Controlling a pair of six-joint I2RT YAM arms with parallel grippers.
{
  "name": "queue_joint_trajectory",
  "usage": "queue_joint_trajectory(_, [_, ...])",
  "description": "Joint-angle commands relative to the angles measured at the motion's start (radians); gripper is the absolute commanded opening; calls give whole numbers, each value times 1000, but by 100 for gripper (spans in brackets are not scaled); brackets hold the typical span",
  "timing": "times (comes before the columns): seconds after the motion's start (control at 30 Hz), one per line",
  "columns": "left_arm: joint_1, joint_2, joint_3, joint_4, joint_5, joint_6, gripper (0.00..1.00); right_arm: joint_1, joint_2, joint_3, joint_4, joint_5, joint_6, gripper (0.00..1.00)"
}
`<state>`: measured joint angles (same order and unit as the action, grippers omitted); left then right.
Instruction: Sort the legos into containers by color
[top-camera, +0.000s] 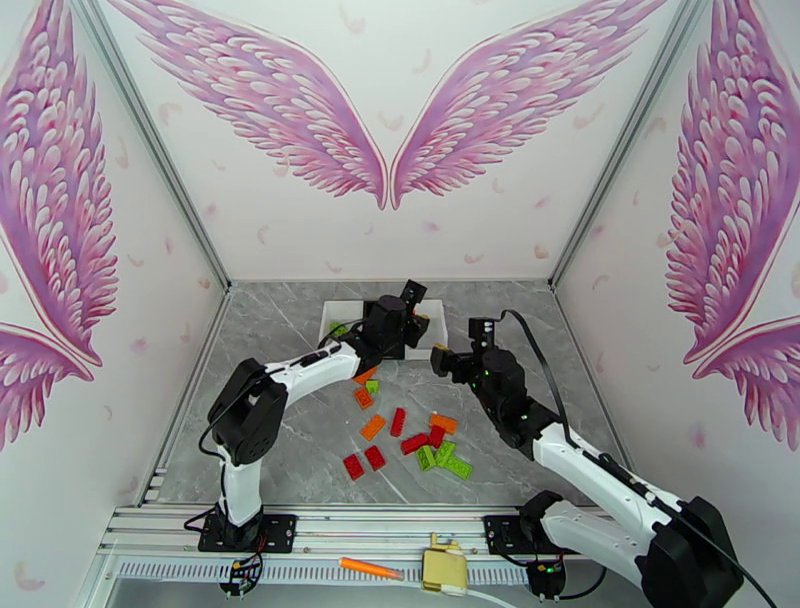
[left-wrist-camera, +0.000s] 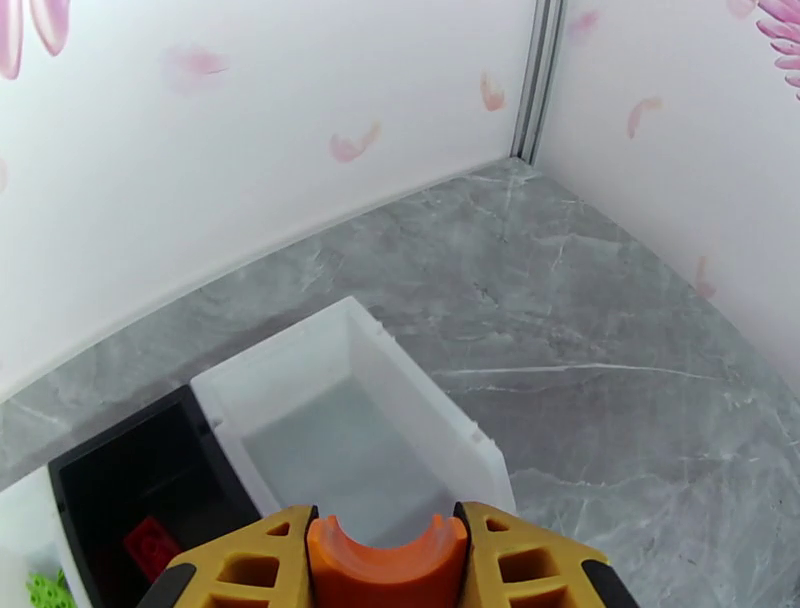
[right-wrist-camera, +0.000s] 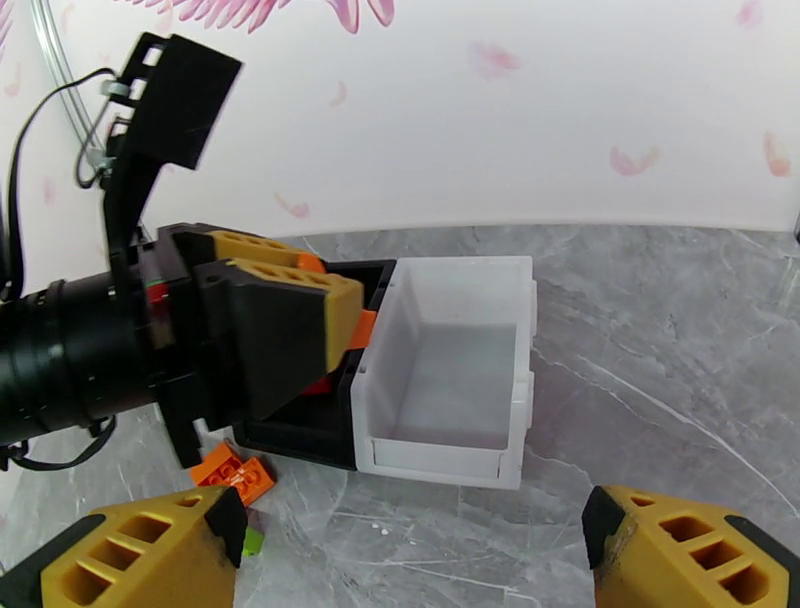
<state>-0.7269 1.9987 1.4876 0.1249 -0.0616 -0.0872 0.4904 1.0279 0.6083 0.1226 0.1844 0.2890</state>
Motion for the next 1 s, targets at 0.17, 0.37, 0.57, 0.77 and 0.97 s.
queue_joint_trajectory(0.17, [47,174,165,-10,74,-43,29,-19,-82,5,-126,33,-13,93])
queue_joint_trajectory(0.37, [49,235,230,-18,97,-74,32,-23,-95,-11,-121,3,47,94])
queue_joint_trajectory(0.57, [49,184,198,29,103,-97,54,-24,-92,-6,-140,-17,99,93])
queue_joint_trajectory(0.77, [50,41,70,106,86,-109,66,-24,-69,22,-213,-62,134,93])
queue_joint_trajectory(0.97, [49,-178,-138,152,83,-83,77,-21,-10,67,-303,-121,144,94])
